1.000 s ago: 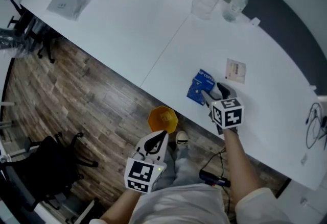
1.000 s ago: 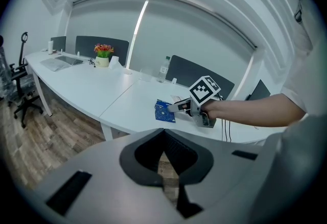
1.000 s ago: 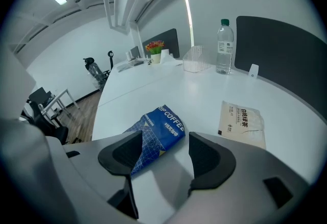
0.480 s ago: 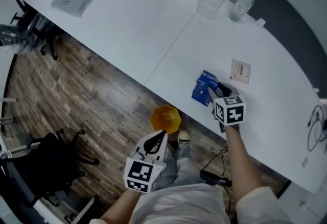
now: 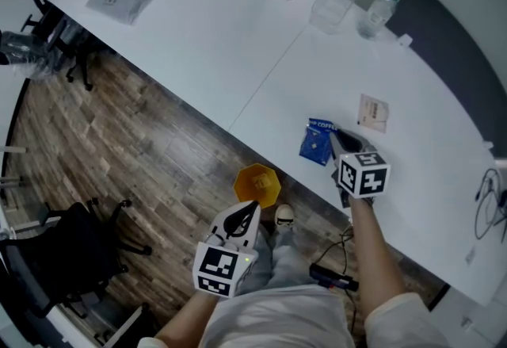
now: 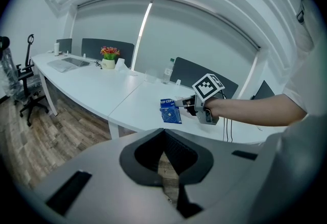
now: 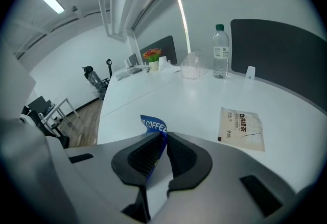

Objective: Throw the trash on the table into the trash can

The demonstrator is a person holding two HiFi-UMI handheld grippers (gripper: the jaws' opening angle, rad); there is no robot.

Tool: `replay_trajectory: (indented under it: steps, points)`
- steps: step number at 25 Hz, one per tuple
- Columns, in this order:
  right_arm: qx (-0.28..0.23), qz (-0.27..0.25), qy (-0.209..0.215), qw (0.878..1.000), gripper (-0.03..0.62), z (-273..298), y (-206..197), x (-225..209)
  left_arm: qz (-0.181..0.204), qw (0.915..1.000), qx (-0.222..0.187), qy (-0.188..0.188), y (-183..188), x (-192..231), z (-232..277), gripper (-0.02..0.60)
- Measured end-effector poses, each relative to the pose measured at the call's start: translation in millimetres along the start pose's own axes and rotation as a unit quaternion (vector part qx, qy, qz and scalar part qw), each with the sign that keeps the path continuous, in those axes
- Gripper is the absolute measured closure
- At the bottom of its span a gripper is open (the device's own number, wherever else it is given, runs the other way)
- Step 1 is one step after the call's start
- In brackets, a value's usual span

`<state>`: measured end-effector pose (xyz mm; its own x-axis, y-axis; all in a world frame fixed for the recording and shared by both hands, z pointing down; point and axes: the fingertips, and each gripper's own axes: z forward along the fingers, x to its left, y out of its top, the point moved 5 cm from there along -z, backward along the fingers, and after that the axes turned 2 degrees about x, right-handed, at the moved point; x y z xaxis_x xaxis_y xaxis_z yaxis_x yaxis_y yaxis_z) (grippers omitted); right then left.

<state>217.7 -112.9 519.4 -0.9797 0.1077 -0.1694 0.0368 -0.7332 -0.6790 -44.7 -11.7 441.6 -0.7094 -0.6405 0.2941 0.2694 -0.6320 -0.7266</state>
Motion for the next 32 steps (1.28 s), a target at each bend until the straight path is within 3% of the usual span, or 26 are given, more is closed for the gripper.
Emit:
replay_trajectory:
  steps: [11, 19, 32]
  points:
    - [-0.029, -0.016, 0.043, 0.999, 0.541, -46.5, 7.4, 27.2, 0.005, 0.999, -0.034, 0.027, 10.3, 1.2, -29.5, 0.581]
    - [-0.042, -0.034, 0.081, 0.995, 0.545, -87.0, 10.2, 60.1, -0.013, 0.9967, -0.063, 0.048, 14.4, 2.4, -63.3, 0.581]
    - [-0.056, -0.088, 0.148, 0.983, 0.549, -131.5, 16.4, 119.5, -0.027, 0.9906, -0.103, 0.086, 10.7, 7.9, -109.5, 0.581]
